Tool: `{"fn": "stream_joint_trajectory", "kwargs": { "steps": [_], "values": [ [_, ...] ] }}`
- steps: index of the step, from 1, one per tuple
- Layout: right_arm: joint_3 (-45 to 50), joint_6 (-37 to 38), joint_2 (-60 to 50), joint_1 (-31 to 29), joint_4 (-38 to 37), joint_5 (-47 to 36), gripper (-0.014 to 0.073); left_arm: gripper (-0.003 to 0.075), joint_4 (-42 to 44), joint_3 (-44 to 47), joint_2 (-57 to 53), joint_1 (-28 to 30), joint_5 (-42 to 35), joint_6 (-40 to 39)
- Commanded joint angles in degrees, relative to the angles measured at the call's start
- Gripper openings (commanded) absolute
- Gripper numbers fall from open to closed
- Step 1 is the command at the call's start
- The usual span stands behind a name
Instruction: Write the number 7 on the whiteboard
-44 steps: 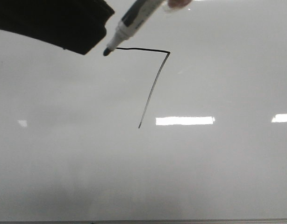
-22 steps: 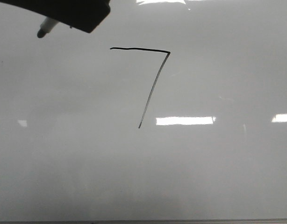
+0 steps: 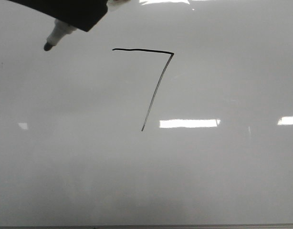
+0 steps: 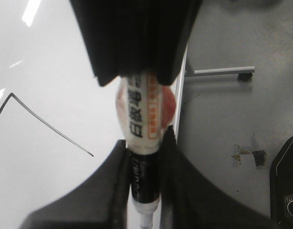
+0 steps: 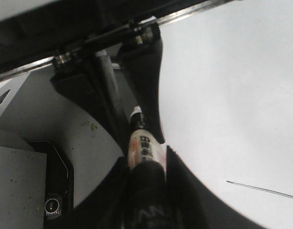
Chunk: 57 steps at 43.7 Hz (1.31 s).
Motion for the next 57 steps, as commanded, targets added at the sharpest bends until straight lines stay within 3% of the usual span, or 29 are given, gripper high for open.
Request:
{"fn": "stream_joint_trajectory", "kwargs": {
  "steps": [1, 5, 14, 19, 27, 37, 42, 48, 57],
  "values": [
    [-1.8, -0.5, -1.0, -0.1, 0.9, -4.5, 0.047, -0.002, 0.7, -2.1, -1.0, -0.4, -3.1, -0.4],
    [-1.8, 0.9, -2.0, -0.7, 0.9, -5.9, 0.0581, -0.002, 1.1, -2.1, -1.0, 0.0, -3.1, -0.4],
    [0.2, 13.1, -9.1, -9.1, -4.4, -3.1, 0.0547, -0.002, 1.2, -0.4, -1.0, 6.2, -4.6, -4.4],
    [7.1, 22.9, -15.9, -16.1, -8.9, -6.6, 0.0432, -0.002, 1.2, 1.2, -1.0, 14.1, -5.1, -11.7],
    [22.6, 37.8, -29.4, -27.8, -13.5, -15.5, 0.0234, -0.002, 1.2, 4.4, -1.3, 32.4, -6.5, -22.1],
    [32.8, 40.6, -39.8, -34.6, -13.5, -19.3, -0.0055, -0.002, -0.6, 10.9, -2.0, 53.5, -14.2, -25.0],
    [33.8, 40.6, -40.9, -34.7, -13.5, -18.9, -0.0066, -0.002, -4.1, 15.6, -1.3, 60.8, -23.6, -25.0],
    [33.8, 40.6, -40.9, -34.7, -13.5, -19.1, -0.0068, -0.002, -4.9, 17.9, 3.0, 63.2, -32.8, -25.0],
    [33.8, 40.6, -40.9, -34.7, -13.5, -18.8, -0.0068, -0.002, -4.8, 14.6, 12.4, 58.5, -33.8, -25.0]
  ]
}}
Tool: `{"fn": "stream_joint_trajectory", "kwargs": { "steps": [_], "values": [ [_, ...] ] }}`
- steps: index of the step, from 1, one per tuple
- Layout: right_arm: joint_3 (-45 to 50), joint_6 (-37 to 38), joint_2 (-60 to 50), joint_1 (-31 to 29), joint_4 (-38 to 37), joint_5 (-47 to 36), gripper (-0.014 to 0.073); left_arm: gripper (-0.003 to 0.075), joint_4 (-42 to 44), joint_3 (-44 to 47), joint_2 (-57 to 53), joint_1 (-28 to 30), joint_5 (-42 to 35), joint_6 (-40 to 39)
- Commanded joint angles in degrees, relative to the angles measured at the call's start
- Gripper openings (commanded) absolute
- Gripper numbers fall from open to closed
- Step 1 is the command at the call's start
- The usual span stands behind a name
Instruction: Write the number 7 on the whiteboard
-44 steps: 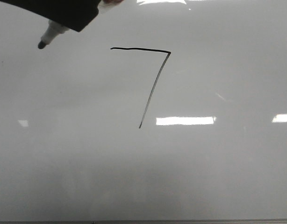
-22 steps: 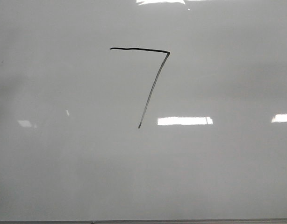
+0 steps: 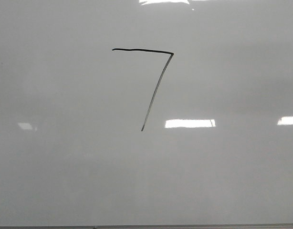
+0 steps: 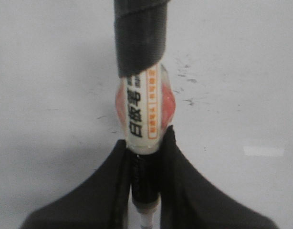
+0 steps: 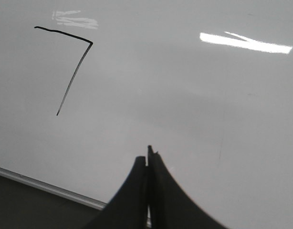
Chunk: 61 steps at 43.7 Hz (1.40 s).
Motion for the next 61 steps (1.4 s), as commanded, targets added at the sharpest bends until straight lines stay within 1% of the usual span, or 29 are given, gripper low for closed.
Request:
{"fn": "stream_joint_trajectory", "kwargs": {
  "steps": [1, 4, 9, 17, 20, 26, 27, 29, 40, 45, 48, 54, 61],
  "values": [
    [-1.5, -0.1, 0.3, -0.3, -0.2, -4.4, -0.0068, -0.002, -0.5, -3.4, 3.7, -2.9, -5.6, -0.5],
    [-1.5, -0.1, 0.3, -0.3, -0.2, -4.4, -0.0068, -0.002, -0.2, -4.4, 6.4, -4.0, -6.7, -0.5],
    [-1.5, -0.1, 0.3, -0.3, -0.2, -4.4, -0.0068, -0.002, -0.3, -5.7, 9.6, -4.2, -8.3, -0.5],
    [-1.5, -0.1, 0.3, -0.3, -0.2, -4.4, -0.0068, -0.0008, -0.3, -5.7, 11.2, -4.2, -12.3, -0.5],
    [-1.5, -0.1, 0.3, -0.3, -0.2, -4.4, -0.0068, 0.0034, -0.3, -5.7, 11.4, -4.2, -12.5, -0.5],
    [-1.5, -0.1, 0.3, -0.3, -0.2, -4.4, -0.0068, 0.0187, -0.3, -5.7, 11.7, -4.2, -12.6, -0.5],
    [-1.5, -0.1, 0.3, -0.3, -0.2, -4.4, -0.0068, 0.0202, -0.3, -5.7, 11.7, -4.2, -12.6, -0.5],
    [-1.5, -0.1, 0.3, -0.3, -0.2, -4.4, -0.0068, 0.0261, -0.3, -5.7, 11.7, -4.2, -12.6, -0.5],
    [-1.5, -0.1, 0.3, -0.3, -0.2, -4.4, -0.0068, 0.0427, -0.3, -5.7, 11.6, -4.2, -12.6, -0.5],
    [-1.5, -0.1, 0.3, -0.3, -0.2, -4.4, -0.0068, 0.0506, -0.3, -5.7, 10.5, -4.2, -11.5, -0.5],
    [-1.5, -0.1, 0.3, -0.3, -0.2, -4.4, -0.0068, 0.0527, -0.3, -5.7, 9.0, -4.2, -9.9, -0.5],
    [-1.5, -0.1, 0.3, -0.3, -0.2, -4.4, -0.0068, 0.0527, -0.1, -5.7, 3.4, -4.2, -6.2, -0.2],
    [-1.5, -0.1, 0.3, -0.3, -0.2, -4.4, -0.0068, 0.0525, -0.2, -3.2, -8.5, -4.2, -4.0, -0.2]
  ]
}}
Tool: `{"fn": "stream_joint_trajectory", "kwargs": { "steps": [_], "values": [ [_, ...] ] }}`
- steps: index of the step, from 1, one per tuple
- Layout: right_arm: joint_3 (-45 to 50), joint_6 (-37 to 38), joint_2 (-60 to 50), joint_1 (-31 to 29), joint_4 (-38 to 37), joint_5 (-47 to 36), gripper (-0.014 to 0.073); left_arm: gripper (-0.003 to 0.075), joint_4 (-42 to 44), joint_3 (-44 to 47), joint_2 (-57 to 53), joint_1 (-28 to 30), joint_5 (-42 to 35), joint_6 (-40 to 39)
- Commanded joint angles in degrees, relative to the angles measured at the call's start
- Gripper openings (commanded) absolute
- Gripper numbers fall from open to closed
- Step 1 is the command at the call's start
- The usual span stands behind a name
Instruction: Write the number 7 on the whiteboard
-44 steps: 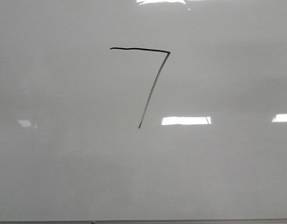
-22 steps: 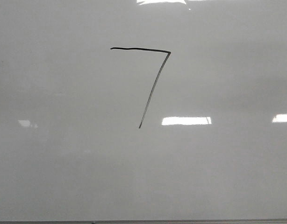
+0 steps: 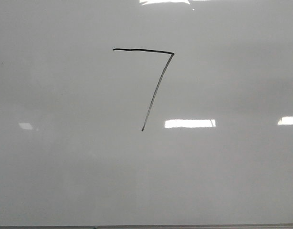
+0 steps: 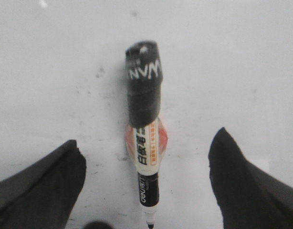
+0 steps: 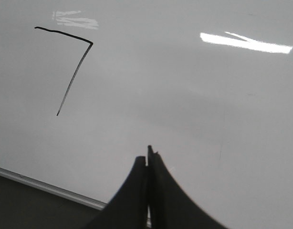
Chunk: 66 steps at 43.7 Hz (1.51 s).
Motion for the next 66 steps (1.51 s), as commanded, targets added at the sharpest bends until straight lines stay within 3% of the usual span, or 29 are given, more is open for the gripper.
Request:
{"fn": "stream_joint_trajectory", "kwargs": {
  "steps": [1, 6, 9, 16, 20, 33, 54, 66],
  "values": [
    [-1.5, -0.2, 0.3, -0.3, -0.2, -4.4, -0.0068, 0.0525, -0.2, 0.5, -8.9, -0.3, -1.5, -0.2],
    [-1.5, -0.2, 0.3, -0.3, -0.2, -4.4, -0.0068, 0.0482, -0.3, 3.4, -18.5, -0.9, 2.4, -0.2],
    [-1.5, -0.2, 0.3, -0.3, -0.2, -4.4, -0.0068, 0.0388, -0.3, 5.8, -25.2, -1.7, 4.3, -0.2],
    [-1.5, -0.2, 0.3, -0.3, -0.2, -4.4, -0.0068, 0.0089, -0.2, 10.6, -40.8, -2.7, 5.8, -0.2],
    [-1.5, -0.2, 0.3, -0.3, -0.2, -4.4, -0.0068, -0.002, -0.2, 11.8, -47.7, -2.7, 6.5, -0.2],
    [-1.5, -0.2, 0.3, -0.3, -0.2, -4.4, -0.0068, -0.002, -0.2, 12.1, -59.2, -2.7, 7.6, -0.2],
    [-1.5, -0.2, 0.3, -0.3, -0.2, -4.4, -0.0068, -0.002, -0.3, 13.0, -59.4, -2.7, 7.8, -0.2],
    [-1.5, -0.2, 0.3, -0.3, -0.2, -4.4, -0.0068, -0.002, 3.9, 21.6, -67.9, 0.8, 7.3, -4.2]
  ]
}}
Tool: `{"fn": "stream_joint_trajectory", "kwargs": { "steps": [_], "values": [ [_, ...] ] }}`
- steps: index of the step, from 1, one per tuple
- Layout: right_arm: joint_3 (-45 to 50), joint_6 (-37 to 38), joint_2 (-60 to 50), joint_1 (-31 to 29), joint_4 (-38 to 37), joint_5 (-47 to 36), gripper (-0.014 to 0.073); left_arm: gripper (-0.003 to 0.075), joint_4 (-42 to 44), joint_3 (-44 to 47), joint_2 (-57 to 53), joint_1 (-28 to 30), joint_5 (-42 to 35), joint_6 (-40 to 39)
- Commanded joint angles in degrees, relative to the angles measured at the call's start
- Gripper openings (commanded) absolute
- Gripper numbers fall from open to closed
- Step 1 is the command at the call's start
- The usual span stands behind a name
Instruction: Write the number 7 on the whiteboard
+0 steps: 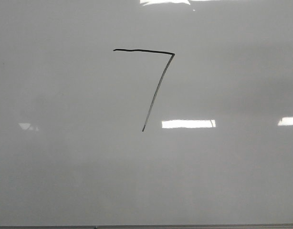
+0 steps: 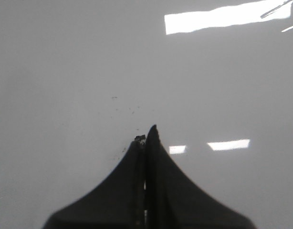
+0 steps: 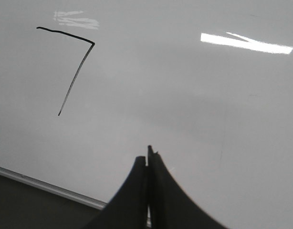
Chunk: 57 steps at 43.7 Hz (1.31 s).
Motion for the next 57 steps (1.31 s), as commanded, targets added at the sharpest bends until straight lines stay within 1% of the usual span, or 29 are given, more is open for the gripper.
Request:
{"fn": "stream_joint_trajectory", "kwargs": {
  "steps": [1, 7, 14, 17, 20, 51, 57],
  "values": [
    [-1.5, -0.2, 0.3, -0.3, -0.2, -4.4, -0.0068, -0.002, 0.9, 2.8, -3.4, 1.7, -4.6, -2.3],
    [-1.5, -0.2, 0.3, -0.3, -0.2, -4.4, -0.0068, -0.002, 4.6, 8.9, -3.8, 3.4, -5.9, -7.5],
    [-1.5, -0.2, 0.3, -0.3, -0.2, -4.4, -0.0068, -0.002, 5.8, 14.5, -4.0, 3.6, -6.3, -7.5],
    [-1.5, -0.2, 0.3, -0.3, -0.2, -4.4, -0.0068, -0.002, 5.8, 17.1, -4.0, 3.6, -8.6, -7.5],
    [-1.5, -0.2, 0.3, -0.3, -0.2, -4.4, -0.0068, -0.002, 5.8, 17.0, -4.0, 3.6, -7.5, -7.5],
    [-1.5, -0.2, 0.3, -0.3, -0.2, -4.4, -0.0068, -0.002, 5.8, 17.0, -4.0, 3.6, -8.0, -7.5],
    [-1.2, -0.9, 0.3, -0.3, -1.4, -4.6, -0.0068, -0.002, 5.8, 17.0, -4.0, 3.6, -8.0, -7.5]
  ]
}}
